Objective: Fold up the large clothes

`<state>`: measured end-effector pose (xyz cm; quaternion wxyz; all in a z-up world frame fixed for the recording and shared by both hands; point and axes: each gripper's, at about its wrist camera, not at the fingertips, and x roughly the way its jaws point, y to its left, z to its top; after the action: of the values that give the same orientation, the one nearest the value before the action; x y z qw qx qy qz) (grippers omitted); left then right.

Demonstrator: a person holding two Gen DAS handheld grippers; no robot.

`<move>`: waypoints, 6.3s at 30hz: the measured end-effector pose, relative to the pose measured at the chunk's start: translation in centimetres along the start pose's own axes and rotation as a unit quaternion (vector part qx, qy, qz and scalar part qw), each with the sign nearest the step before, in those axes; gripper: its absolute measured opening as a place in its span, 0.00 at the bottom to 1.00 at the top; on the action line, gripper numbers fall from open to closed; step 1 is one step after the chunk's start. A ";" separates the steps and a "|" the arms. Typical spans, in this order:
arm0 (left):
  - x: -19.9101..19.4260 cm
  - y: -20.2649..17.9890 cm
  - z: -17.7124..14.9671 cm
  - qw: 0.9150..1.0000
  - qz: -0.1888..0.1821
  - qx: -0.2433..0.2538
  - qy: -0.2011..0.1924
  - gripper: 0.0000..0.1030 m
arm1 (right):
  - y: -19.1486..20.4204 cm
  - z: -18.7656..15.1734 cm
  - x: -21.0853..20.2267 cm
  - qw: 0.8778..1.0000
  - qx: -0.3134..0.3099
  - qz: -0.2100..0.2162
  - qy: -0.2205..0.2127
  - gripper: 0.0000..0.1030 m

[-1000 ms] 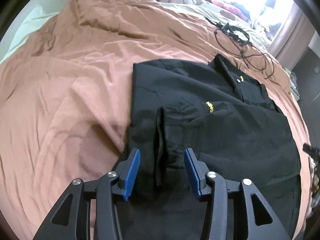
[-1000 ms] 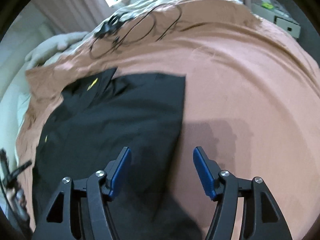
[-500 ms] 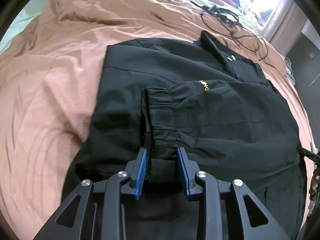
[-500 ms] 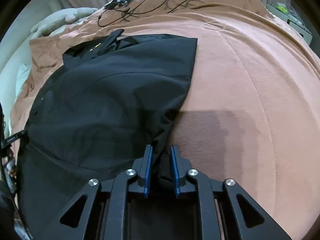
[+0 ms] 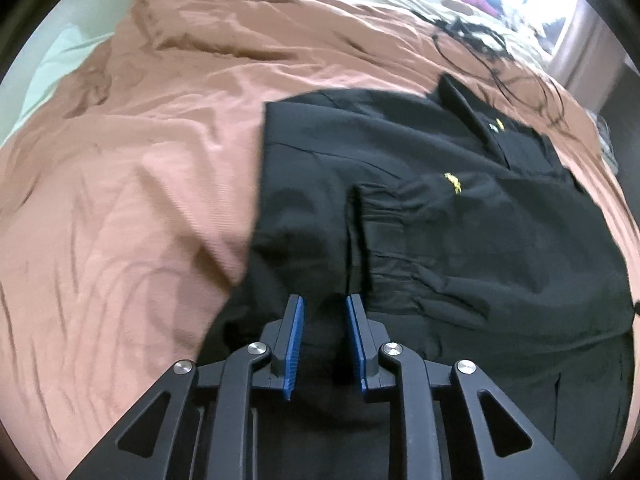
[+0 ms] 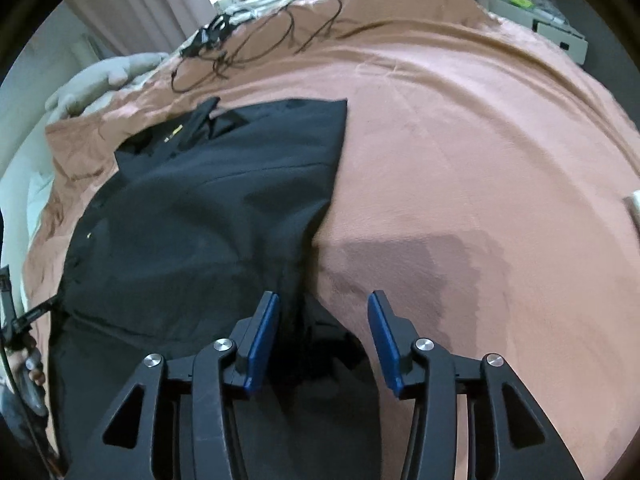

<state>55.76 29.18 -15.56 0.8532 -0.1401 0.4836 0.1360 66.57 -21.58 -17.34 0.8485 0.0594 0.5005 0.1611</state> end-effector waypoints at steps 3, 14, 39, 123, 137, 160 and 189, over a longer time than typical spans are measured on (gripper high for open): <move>-1.3 0.7 -0.1 1.000 -0.020 -0.017 -0.007 0.23 | 0.3 -0.4 -0.9 1.000 -0.013 0.008 0.001 0.63; -2.1 -1.5 0.6 0.999 -0.045 -0.015 -0.016 0.51 | 2.0 -2.6 2.1 0.994 -0.076 -0.047 0.064 0.64; -3.4 -0.5 -0.8 1.000 0.015 0.001 -0.020 0.45 | -2.7 -3.1 -2.4 0.998 0.061 -0.009 -0.019 0.62; -19.3 11.5 -32.7 0.966 -0.180 -0.181 -0.035 0.04 | -5.0 -32.4 -12.9 0.935 0.208 0.269 -0.099 0.03; -27.0 9.7 -33.0 0.951 -0.211 -0.194 -0.117 0.04 | -5.0 -31.0 -20.6 0.925 0.177 0.292 -0.166 0.03; -38.4 9.0 -40.4 0.931 -0.249 -0.173 -0.205 0.04 | -3.2 -37.5 -31.5 0.930 0.108 0.288 -0.202 0.03; -38.3 10.2 -40.1 0.922 -0.255 -0.186 -0.223 0.04 | -3.1 -34.2 -32.5 0.928 0.085 0.298 -0.206 0.03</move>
<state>1.50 20.05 -3.32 0.9035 -0.3808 0.1948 0.0285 22.98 -37.35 -7.97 0.8374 0.3100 0.2861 0.3477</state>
